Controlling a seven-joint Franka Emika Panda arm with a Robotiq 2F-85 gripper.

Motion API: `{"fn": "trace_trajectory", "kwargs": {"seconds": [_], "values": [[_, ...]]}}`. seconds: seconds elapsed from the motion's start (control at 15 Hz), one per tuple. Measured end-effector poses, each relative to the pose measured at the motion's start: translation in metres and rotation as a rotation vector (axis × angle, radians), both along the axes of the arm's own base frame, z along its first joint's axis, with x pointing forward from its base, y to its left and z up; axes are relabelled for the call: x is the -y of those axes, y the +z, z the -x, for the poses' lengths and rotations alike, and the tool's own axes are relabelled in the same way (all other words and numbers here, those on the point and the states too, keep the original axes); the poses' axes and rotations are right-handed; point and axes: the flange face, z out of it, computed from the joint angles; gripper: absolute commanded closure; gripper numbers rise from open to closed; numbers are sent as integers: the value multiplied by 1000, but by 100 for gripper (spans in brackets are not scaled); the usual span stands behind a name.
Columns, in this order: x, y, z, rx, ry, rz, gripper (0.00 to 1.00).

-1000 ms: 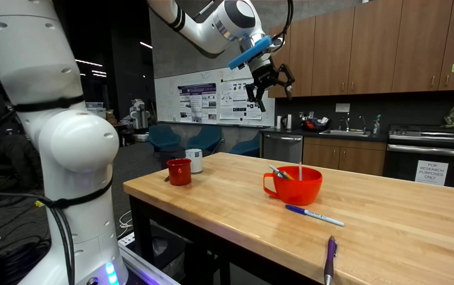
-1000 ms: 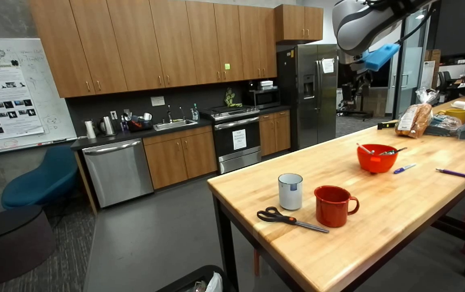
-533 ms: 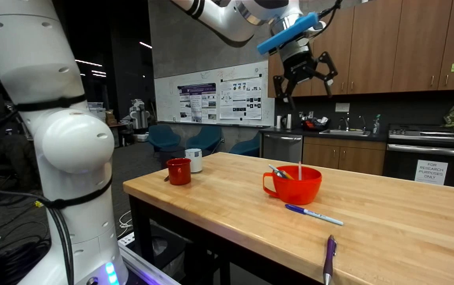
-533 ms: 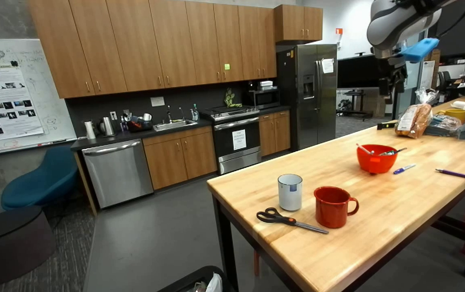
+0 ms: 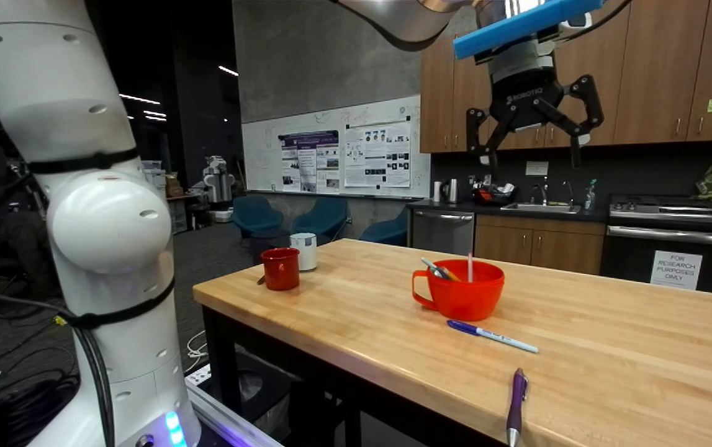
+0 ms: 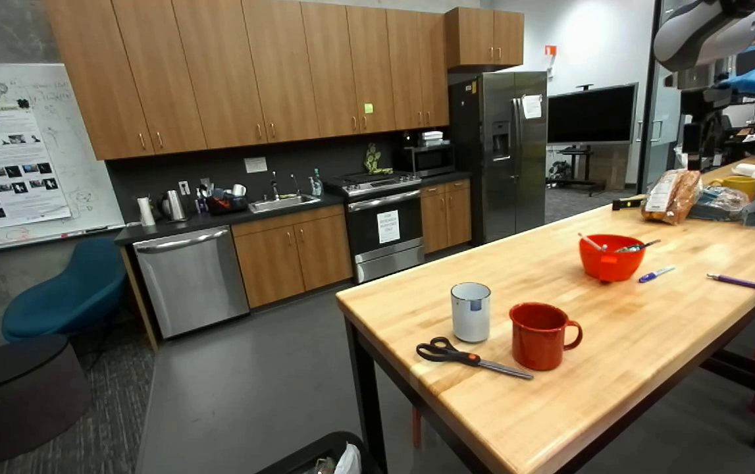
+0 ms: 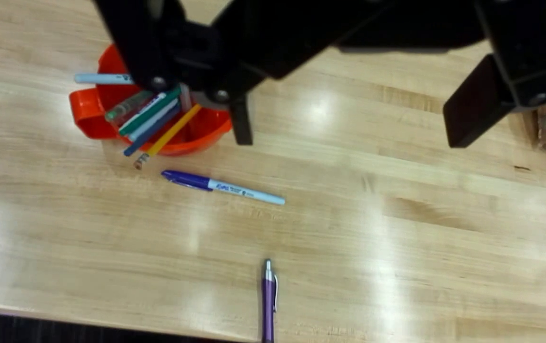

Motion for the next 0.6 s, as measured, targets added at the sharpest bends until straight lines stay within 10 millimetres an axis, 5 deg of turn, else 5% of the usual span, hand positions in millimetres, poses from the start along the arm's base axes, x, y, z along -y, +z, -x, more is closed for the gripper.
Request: {"fn": "trace_trajectory", "kwargs": {"seconds": [0.27,0.6], "values": [[23,-9,30,1,-22,-6,0],[27,-52,42,-8,-42,-28,0]]}}
